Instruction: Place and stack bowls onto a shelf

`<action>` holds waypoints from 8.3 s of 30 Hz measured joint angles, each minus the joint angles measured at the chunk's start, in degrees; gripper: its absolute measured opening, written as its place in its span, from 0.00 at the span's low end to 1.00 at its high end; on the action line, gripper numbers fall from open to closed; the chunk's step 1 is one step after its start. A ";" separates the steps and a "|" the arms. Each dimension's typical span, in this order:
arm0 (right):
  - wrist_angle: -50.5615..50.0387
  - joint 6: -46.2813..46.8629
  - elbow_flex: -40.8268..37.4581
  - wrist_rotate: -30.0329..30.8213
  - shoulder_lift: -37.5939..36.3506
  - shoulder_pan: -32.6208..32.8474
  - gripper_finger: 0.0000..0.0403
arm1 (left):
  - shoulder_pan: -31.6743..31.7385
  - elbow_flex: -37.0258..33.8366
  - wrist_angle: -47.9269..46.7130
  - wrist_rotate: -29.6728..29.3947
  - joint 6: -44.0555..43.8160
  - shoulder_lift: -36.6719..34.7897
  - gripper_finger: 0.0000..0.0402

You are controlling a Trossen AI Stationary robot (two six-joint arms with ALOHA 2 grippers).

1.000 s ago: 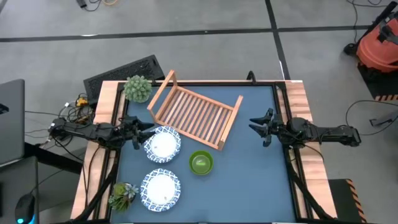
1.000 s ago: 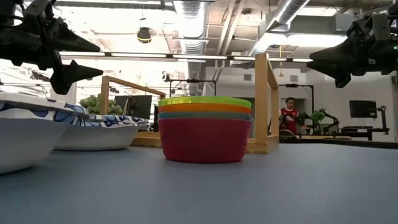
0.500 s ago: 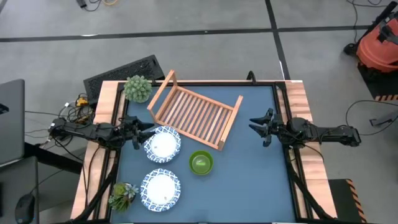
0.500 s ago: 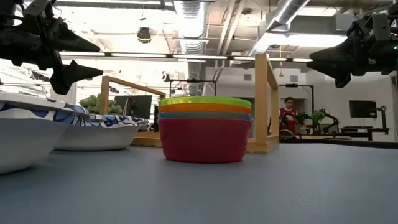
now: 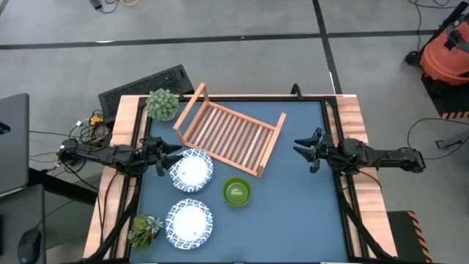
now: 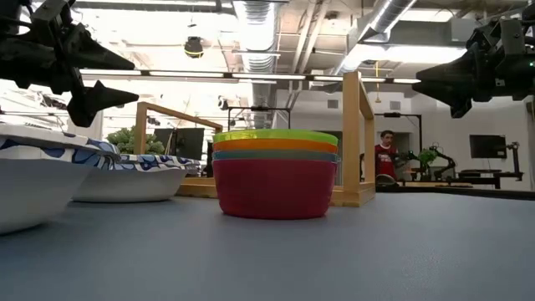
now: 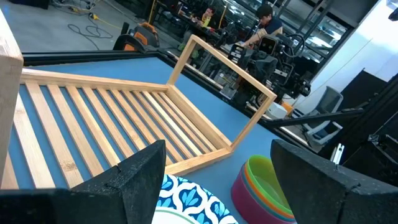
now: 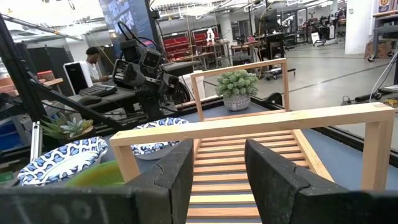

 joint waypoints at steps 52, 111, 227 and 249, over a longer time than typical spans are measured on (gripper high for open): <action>2.59 29.58 0.42 0.02 0.00 -0.75 0.42 | 0.00 22.94 5.98 -0.59 -15.39 22.22 0.68; -2.91 32.98 1.11 -2.93 0.00 -0.73 0.42 | 3.34 71.52 -29.06 13.61 0.05 102.84 0.62; -3.28 32.80 1.05 -3.00 0.00 -0.75 0.42 | 5.92 82.64 -43.92 16.39 11.17 107.78 0.24; -3.28 31.63 1.05 -3.00 0.00 -0.75 0.42 | 6.47 82.62 -44.12 16.11 10.87 109.27 0.02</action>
